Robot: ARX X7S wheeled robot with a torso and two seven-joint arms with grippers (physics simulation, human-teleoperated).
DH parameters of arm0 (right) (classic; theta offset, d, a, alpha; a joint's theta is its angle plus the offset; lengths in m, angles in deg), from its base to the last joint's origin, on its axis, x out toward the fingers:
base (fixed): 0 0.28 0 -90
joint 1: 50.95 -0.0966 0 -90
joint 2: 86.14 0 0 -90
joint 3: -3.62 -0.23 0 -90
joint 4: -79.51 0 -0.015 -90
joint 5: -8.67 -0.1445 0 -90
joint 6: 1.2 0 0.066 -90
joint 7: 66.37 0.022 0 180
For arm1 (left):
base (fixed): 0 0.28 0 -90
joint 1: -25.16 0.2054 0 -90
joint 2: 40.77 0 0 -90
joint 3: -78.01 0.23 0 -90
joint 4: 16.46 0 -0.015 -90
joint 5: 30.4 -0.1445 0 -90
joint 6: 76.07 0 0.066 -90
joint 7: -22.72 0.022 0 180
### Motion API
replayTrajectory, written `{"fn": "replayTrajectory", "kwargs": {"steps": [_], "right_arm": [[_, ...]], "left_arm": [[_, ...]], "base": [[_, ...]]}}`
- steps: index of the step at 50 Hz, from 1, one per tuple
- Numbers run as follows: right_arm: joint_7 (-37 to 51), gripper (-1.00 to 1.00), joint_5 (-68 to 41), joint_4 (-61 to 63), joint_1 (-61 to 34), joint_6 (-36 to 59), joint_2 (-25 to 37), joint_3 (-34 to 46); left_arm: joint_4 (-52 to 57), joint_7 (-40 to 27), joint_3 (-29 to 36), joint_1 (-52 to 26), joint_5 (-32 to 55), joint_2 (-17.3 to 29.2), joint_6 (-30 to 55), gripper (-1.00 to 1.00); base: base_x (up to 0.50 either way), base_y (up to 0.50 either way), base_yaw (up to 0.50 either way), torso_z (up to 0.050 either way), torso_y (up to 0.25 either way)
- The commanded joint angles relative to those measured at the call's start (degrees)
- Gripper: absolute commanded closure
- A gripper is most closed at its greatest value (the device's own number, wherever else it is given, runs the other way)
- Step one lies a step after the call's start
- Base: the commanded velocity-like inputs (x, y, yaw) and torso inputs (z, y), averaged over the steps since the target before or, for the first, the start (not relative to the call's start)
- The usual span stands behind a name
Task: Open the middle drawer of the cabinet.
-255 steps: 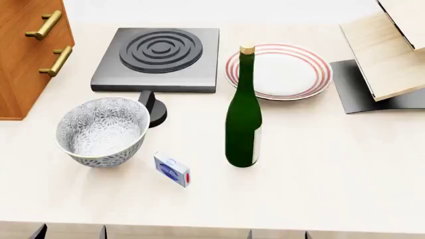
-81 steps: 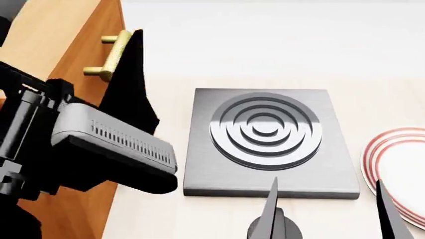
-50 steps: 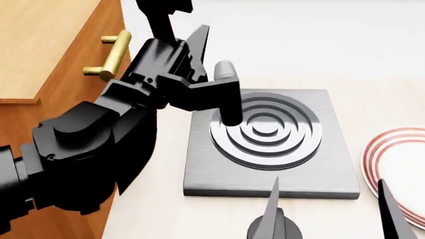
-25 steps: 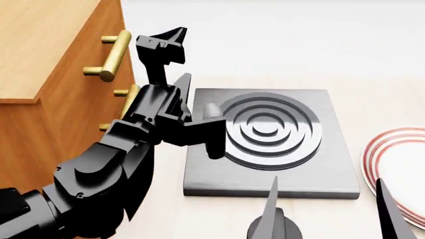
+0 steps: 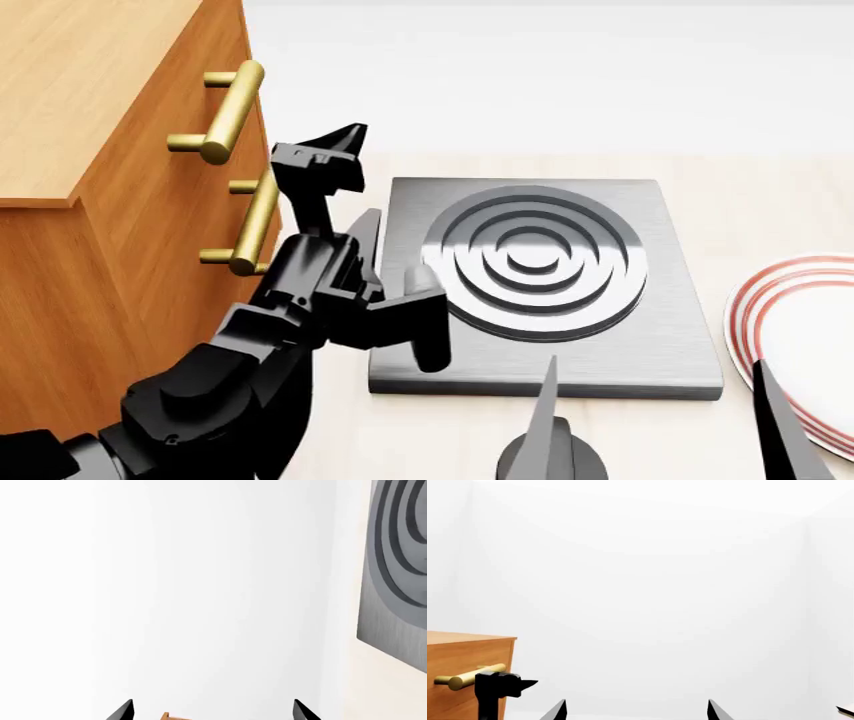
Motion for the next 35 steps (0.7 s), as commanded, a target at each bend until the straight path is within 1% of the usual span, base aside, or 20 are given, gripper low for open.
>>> {"fn": "replayTrajectory", "kwargs": {"steps": [1,35], "right_arm": [[0.0,-1.0,-0.1,-0.1,-0.2,0.2,0.1,0.1],[1.6,-1.0,-0.3,-0.7,-0.3,-0.2,1.6,1.6]], "left_arm": [[-0.9,-1.3,-0.1,1.6,0.6,0.0,-0.3,-1.0],[-5.0,-1.8,-0.1,2.8,1.8,0.0,-1.0,-1.0]], "base": [[0.0,0.0,0.0,0.0,0.0],[0.0,0.0,0.0,0.0,0.0]]}}
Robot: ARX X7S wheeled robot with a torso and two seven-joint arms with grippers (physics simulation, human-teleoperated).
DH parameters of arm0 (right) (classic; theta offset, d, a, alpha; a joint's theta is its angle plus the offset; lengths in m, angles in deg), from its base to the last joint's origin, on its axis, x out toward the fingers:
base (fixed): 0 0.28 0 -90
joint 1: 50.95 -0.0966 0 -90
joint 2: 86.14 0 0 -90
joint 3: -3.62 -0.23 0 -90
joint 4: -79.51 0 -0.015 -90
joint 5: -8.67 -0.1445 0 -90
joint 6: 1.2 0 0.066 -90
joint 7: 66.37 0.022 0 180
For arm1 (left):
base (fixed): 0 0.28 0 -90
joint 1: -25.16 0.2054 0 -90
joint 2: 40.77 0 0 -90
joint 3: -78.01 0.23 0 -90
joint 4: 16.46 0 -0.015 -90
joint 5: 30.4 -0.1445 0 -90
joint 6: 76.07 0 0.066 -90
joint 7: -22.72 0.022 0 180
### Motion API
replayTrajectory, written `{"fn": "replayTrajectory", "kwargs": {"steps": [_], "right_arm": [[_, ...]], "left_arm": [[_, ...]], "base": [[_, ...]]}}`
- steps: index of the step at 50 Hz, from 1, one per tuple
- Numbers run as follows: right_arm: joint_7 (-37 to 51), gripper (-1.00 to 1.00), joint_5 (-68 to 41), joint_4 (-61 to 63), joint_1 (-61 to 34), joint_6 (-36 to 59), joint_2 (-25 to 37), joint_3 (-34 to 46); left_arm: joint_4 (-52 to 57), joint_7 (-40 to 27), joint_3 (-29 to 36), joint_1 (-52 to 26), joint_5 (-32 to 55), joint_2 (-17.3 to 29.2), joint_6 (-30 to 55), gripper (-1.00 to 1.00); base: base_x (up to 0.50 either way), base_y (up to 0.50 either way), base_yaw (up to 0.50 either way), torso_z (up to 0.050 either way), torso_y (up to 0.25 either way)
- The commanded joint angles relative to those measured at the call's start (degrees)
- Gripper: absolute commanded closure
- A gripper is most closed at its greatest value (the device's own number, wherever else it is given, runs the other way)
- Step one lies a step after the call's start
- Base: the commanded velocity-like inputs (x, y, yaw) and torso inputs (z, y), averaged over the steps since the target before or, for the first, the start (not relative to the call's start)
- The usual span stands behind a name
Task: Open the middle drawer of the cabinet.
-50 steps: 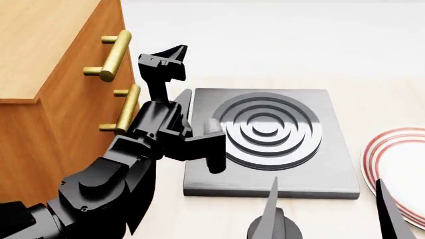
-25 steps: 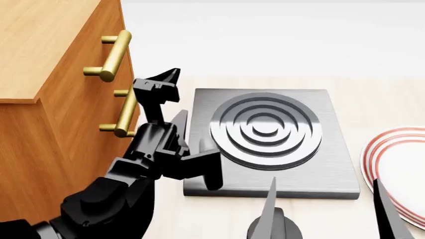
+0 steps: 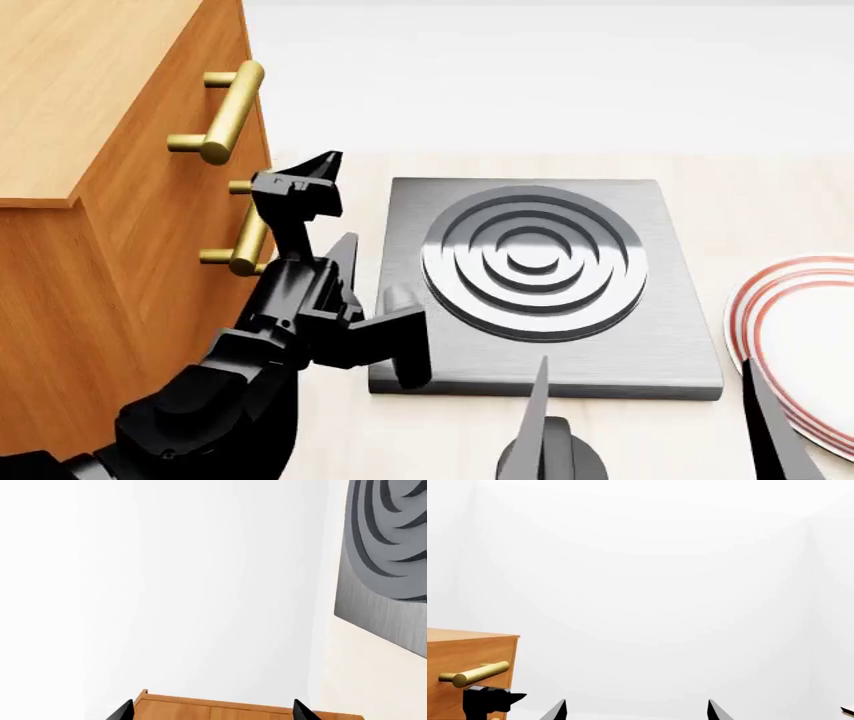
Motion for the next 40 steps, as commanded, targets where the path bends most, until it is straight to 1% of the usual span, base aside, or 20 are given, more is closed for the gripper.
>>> {"fn": "replayTrajectory", "kwargs": {"steps": [1,40], "right_arm": [[0.5,-1.0,-0.2,-0.3,0.0,-0.3,0.5,0.3],[2.4,-1.0,-0.9,-1.0,-0.2,-0.6,2.1,1.6]], "left_arm": [[-0.9,0.0,0.0,0.2,0.6,0.0,0.3,-1.0],[-7.4,-1.2,-0.1,1.2,2.6,0.0,-2.6,-1.0]], "base": [[0.0,0.0,0.0,0.0,0.0],[0.0,0.0,0.0,0.0,0.0]]}}
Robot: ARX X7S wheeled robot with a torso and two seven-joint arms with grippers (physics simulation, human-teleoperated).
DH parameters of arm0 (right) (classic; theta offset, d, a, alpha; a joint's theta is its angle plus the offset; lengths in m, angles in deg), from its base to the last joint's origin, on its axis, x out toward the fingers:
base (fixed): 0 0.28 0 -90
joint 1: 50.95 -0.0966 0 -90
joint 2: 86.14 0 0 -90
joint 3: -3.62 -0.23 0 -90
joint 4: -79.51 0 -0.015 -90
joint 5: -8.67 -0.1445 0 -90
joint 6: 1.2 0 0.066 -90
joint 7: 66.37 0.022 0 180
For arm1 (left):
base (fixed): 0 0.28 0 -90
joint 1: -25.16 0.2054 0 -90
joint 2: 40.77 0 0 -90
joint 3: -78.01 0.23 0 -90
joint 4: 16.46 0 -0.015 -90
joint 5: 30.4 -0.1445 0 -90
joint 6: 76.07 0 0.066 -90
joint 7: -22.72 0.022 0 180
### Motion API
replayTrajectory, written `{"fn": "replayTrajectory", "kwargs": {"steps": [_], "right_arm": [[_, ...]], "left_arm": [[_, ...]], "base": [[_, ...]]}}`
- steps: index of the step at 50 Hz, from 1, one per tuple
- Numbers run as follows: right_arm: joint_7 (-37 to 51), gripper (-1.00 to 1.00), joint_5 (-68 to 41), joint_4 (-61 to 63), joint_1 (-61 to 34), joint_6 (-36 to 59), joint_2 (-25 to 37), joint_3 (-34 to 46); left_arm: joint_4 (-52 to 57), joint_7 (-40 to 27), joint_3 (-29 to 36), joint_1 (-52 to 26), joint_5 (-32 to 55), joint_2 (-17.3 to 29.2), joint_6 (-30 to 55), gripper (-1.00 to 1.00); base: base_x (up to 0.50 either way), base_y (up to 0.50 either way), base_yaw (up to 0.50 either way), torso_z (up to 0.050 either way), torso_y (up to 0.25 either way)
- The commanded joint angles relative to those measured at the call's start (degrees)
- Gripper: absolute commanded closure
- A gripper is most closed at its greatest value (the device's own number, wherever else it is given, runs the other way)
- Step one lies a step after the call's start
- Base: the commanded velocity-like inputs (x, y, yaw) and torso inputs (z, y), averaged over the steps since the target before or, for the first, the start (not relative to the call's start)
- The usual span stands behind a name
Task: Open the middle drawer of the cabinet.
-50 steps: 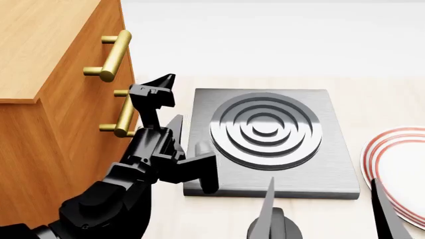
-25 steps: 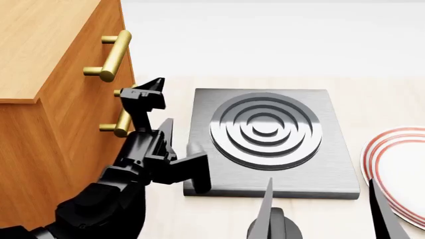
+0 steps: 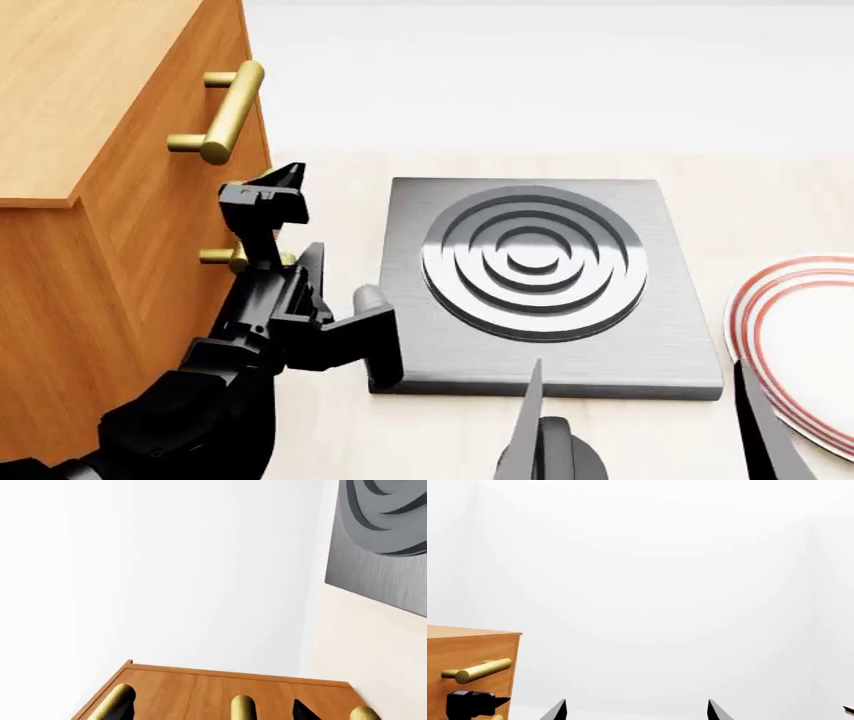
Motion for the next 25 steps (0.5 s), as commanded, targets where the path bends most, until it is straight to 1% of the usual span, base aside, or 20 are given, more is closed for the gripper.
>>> {"fn": "replayTrajectory", "kwargs": {"steps": [1,15,22,25], "right_arm": [[0.5,-1.0,-0.2,-0.4,-0.2,-0.1,0.4,0.5],[1.1,-1.0,-0.4,-0.6,-0.5,0.1,1.0,1.0],[1.3,-1.0,-0.4,-0.6,-0.4,0.0,1.3,1.4],[1.5,-1.0,-0.5,-0.6,-0.3,-0.1,1.4,1.3]], "left_arm": [[-1.7,-0.1,0.0,0.1,0.2,0.0,-0.7,-1.0],[-2.3,-0.4,-0.2,0.6,1.5,0.0,-1.6,-1.0],[-2.4,1.6,-0.1,0.8,1.9,0.0,-2.6,-1.0],[-2.2,1.5,-0.1,0.8,1.7,0.0,-2.5,-1.0]], "base": [[0.0,0.0,0.0,0.0,0.0],[0.0,0.0,0.0,0.0,0.0],[0.0,0.0,0.0,0.0,0.0],[0.0,0.0,0.0,0.0,0.0]]}}
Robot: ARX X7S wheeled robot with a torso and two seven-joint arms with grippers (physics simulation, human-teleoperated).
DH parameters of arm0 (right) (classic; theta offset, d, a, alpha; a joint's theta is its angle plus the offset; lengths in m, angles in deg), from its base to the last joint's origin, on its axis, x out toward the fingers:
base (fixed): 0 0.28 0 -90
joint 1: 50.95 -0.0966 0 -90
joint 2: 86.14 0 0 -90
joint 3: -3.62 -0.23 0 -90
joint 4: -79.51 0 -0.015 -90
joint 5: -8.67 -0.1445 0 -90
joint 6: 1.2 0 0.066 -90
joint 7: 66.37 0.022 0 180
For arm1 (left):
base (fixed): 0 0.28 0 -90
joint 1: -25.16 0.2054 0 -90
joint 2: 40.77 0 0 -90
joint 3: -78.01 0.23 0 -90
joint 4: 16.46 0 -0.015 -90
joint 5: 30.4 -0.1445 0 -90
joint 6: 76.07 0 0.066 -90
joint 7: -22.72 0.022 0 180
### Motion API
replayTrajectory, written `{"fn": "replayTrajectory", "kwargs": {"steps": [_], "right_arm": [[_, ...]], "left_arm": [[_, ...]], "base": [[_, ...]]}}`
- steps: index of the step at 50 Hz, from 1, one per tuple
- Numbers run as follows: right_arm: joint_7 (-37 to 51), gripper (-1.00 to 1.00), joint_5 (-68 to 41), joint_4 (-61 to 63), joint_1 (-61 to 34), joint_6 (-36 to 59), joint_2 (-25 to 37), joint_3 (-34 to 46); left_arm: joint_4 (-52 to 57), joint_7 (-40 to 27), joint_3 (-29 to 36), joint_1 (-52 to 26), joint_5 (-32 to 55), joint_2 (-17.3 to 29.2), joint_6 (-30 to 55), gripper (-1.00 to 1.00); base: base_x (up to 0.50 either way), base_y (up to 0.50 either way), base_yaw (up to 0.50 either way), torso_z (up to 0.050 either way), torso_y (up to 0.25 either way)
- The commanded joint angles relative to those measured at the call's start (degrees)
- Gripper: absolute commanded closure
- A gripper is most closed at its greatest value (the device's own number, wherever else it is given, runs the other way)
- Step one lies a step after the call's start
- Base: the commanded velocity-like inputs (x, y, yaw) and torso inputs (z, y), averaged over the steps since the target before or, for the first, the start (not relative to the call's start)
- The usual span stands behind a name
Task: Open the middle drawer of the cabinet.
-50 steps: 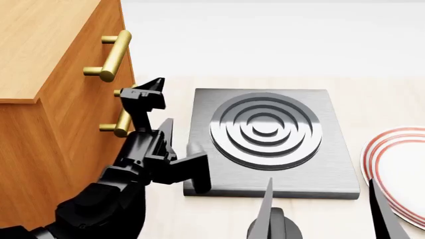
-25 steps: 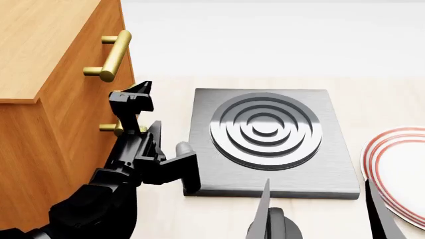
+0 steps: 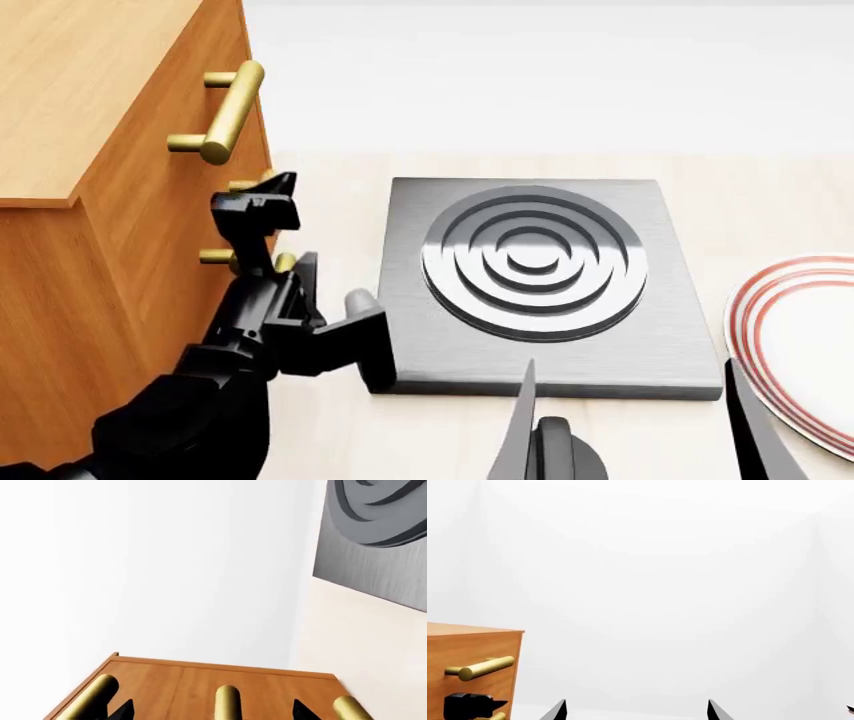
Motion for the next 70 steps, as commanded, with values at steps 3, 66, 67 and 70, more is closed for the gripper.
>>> {"fn": "replayTrajectory", "kwargs": {"steps": [3,66,67,70], "right_arm": [[0.6,-1.0,-0.3,-0.1,0.1,-0.2,0.6,0.2],[3.1,-1.0,-1.5,0.4,-0.2,0.3,2.7,1.2],[3.2,-1.0,-1.6,0.4,-0.3,0.5,2.7,1.1],[3.3,-1.0,-1.6,0.3,-0.2,0.3,2.8,1.2]], "left_arm": [[0.0,0.8,0.0,0.3,0.2,0.0,-0.5,-1.0],[-4.5,3.2,-0.2,-0.1,1.1,0.0,1.9,-1.0],[-4.8,3.2,-0.2,-0.2,1.1,0.0,1.8,-1.0],[-5.2,3.2,-0.2,-0.1,1.1,0.0,1.6,-1.0]], "base": [[0.0,0.0,0.0,0.0,0.0],[0.0,0.0,0.0,0.0,0.0],[0.0,0.0,0.0,0.0,0.0],[0.0,0.0,0.0,0.0,0.0]]}}
